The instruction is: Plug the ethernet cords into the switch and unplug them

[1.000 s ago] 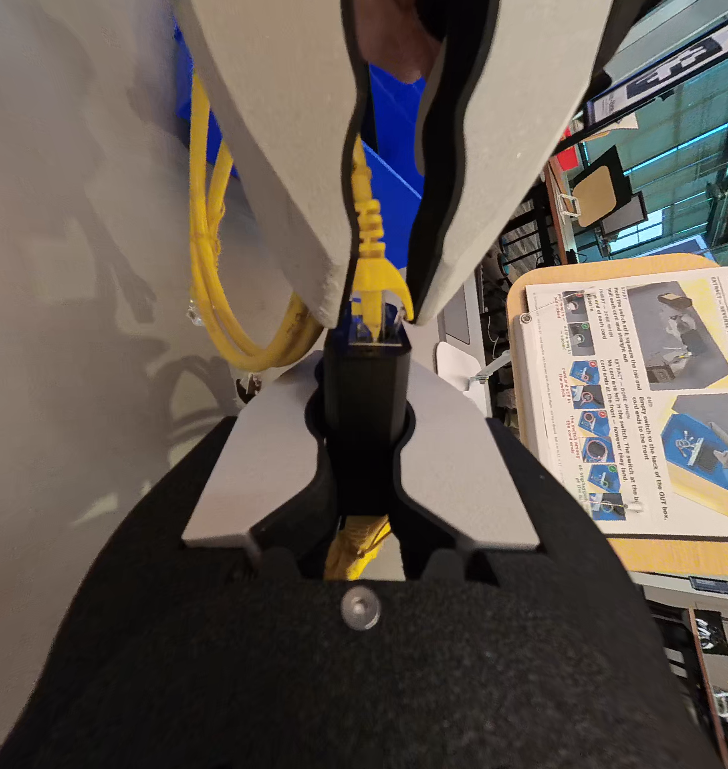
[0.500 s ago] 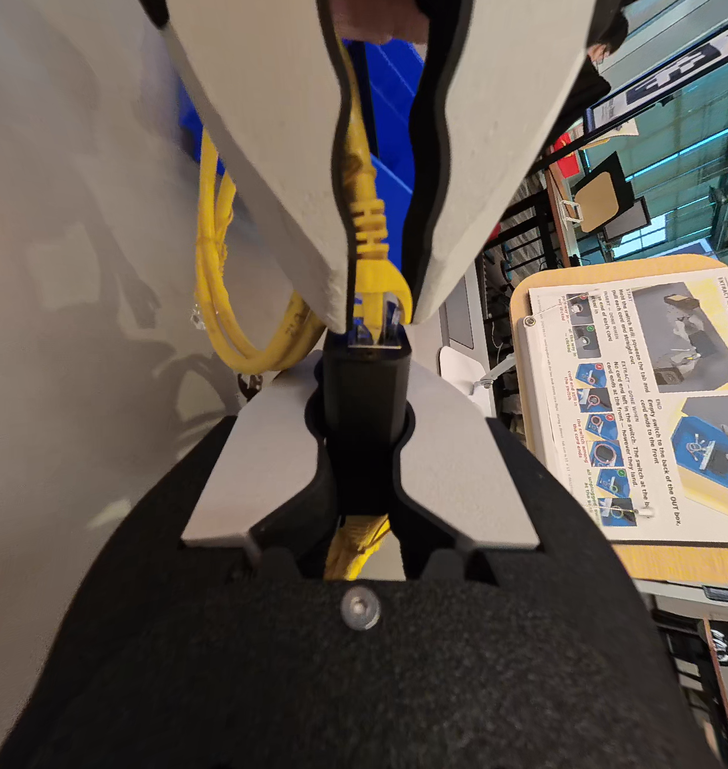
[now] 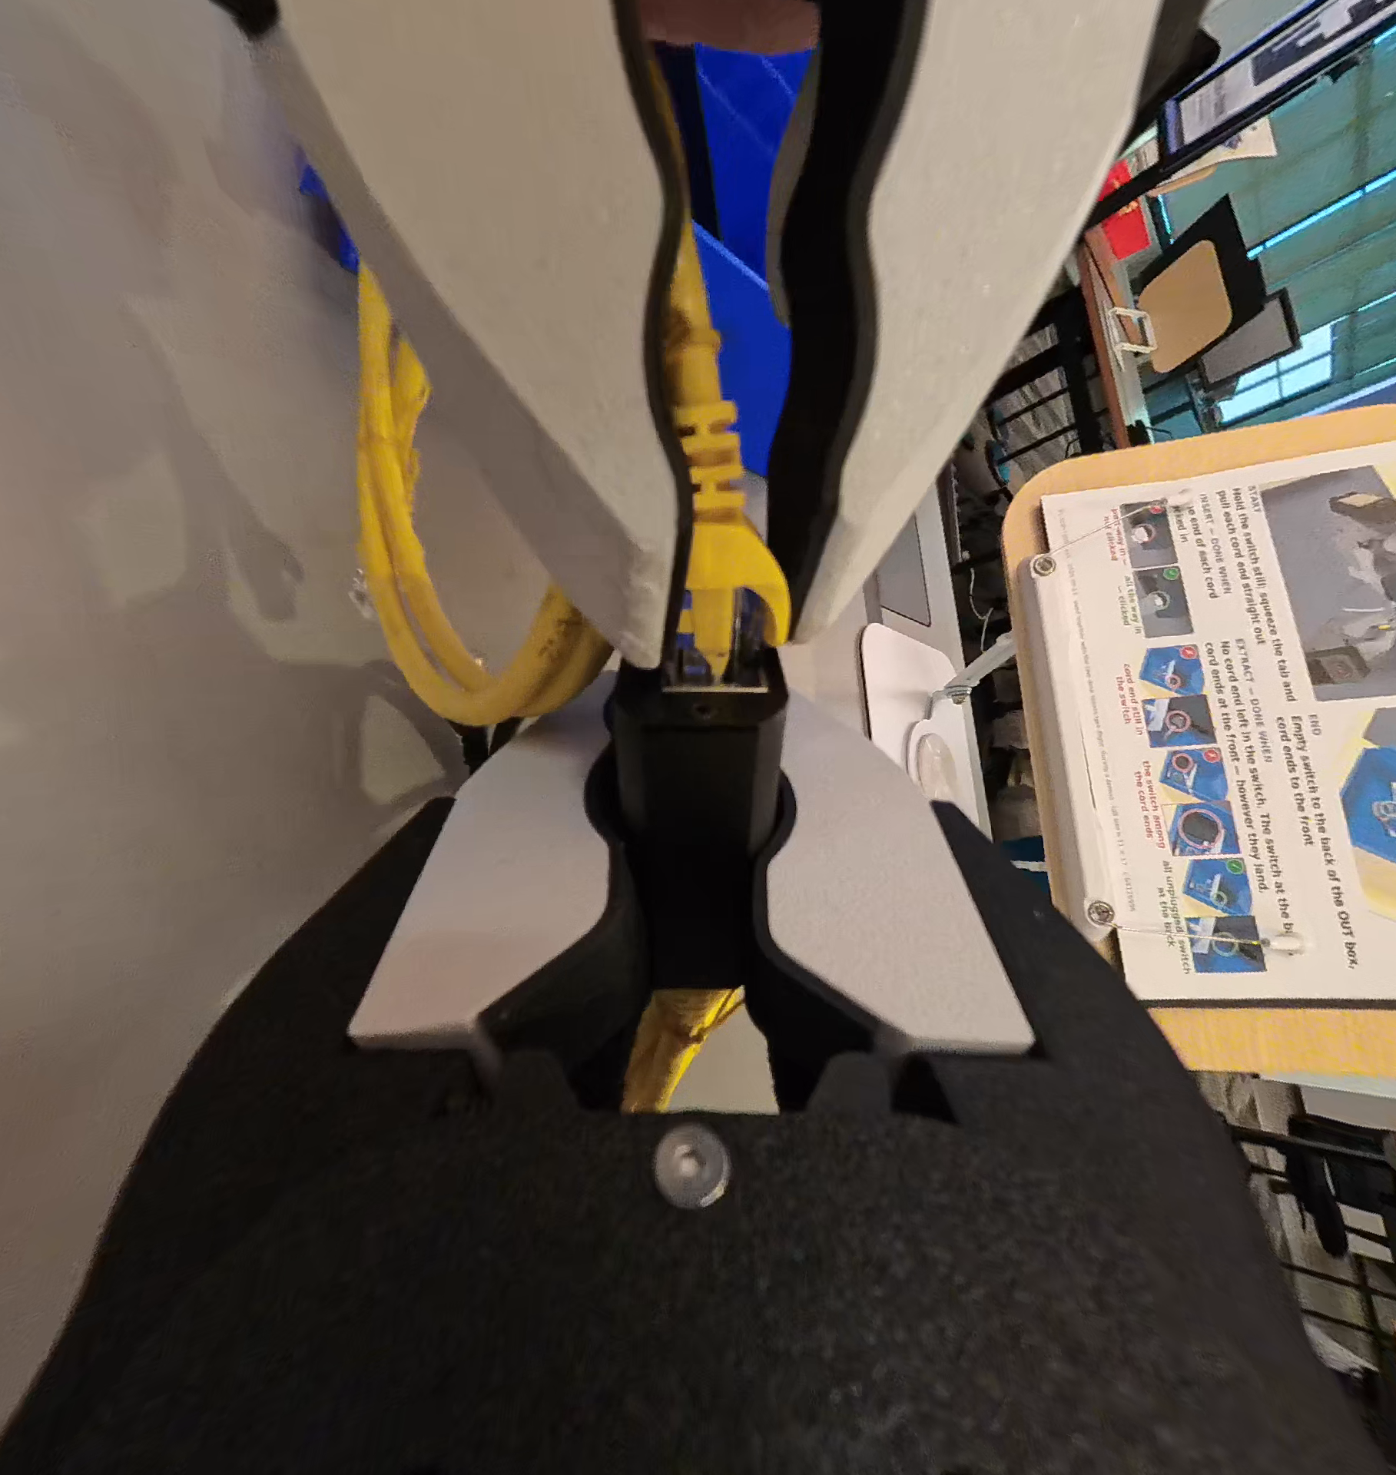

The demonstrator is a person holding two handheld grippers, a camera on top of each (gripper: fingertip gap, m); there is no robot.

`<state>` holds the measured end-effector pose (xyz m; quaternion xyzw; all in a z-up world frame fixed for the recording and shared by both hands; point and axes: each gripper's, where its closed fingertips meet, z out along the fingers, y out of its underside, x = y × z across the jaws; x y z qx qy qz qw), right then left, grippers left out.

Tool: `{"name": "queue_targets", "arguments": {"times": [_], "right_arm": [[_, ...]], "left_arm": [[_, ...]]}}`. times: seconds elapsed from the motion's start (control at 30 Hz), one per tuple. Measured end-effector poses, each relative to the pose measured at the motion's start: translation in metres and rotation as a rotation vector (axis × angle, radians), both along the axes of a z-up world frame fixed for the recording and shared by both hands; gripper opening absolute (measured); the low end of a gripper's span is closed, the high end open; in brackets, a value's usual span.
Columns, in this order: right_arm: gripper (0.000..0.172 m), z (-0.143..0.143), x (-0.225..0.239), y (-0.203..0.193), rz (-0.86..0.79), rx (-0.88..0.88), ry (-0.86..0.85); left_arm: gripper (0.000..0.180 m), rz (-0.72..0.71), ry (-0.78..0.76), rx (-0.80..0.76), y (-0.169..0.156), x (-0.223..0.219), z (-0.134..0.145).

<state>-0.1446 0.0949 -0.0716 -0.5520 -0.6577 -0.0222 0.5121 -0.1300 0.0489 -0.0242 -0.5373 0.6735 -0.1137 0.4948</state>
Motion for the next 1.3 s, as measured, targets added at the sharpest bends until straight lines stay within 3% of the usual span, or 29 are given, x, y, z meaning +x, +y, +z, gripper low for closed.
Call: {"name": "queue_targets", "arguments": {"times": [0.63,1.0,1.3], "right_arm": [[0.026,-0.003,-0.006,-0.008,0.042,-0.015,-0.003],[0.026,-0.006,0.002,-0.004,0.014,-0.029,-0.032],[0.026,-0.005,-0.006,-0.011,0.072,-0.052,-0.01]], "left_arm": [[0.012,0.001,0.121,0.168,-0.008,-0.009,-0.001],[0.012,-0.023,-0.013,0.046,-0.005,0.001,-0.001],[0.012,0.024,0.031,0.126,-0.01,-0.007,-0.001]]}}
